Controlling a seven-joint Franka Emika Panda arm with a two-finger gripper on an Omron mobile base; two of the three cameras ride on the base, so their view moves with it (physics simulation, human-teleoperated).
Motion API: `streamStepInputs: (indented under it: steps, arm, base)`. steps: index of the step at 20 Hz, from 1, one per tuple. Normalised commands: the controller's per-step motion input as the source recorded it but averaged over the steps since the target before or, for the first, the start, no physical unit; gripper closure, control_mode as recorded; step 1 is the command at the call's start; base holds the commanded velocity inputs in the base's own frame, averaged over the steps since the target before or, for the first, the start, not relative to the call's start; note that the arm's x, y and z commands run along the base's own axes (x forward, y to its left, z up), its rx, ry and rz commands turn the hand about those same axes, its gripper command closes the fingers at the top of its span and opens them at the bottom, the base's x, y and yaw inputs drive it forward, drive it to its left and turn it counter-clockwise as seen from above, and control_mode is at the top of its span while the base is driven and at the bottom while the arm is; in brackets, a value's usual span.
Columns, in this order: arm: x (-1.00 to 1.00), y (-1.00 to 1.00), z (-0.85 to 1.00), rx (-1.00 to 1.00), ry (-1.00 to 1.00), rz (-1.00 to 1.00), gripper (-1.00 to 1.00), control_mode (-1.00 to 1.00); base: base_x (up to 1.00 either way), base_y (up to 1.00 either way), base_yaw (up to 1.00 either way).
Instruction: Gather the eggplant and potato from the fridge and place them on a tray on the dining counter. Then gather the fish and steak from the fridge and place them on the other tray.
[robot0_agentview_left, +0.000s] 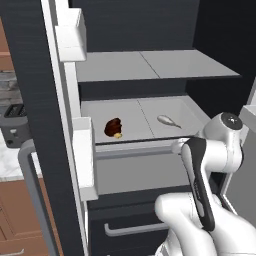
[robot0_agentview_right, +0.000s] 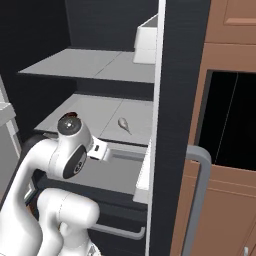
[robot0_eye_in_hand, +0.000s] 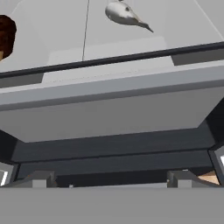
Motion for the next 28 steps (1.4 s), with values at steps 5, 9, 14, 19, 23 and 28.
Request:
streamStepInputs:
  steps: [5, 9, 14, 19, 23, 28]
  arm:
    - [0.0, 0.0, 0.0, 0.0, 0.0, 0.0, -1.0, 1.0]
    - [0.0, 0.1, 0.08, -0.02, -0.02, 0.0, -1.0, -1.0]
    - [0.02, 0.04, 0.43, -0.13, -0.05, -0.01, -1.0, -1.0]
    - [0.25, 0.0, 0.17, -0.1, 0.0, 0.0, -1.0, -1.0]
    - [0.46, -0.01, 0.0, 0.0, 0.04, 0.0, -1.0, -1.0]
    - [0.62, -0.18, 0.0, 0.0, 0.08, 0.03, -1.0, -1.0]
  base:
    - [0.04, 0.0, 0.0]
    - [0.03, 0.05, 0.0]
    - [0.0, 0.0, 0.0]
    - [0.0, 0.0, 0.0]
    - [0.0, 0.0, 0.0]
    - [0.0, 0.0, 0.0]
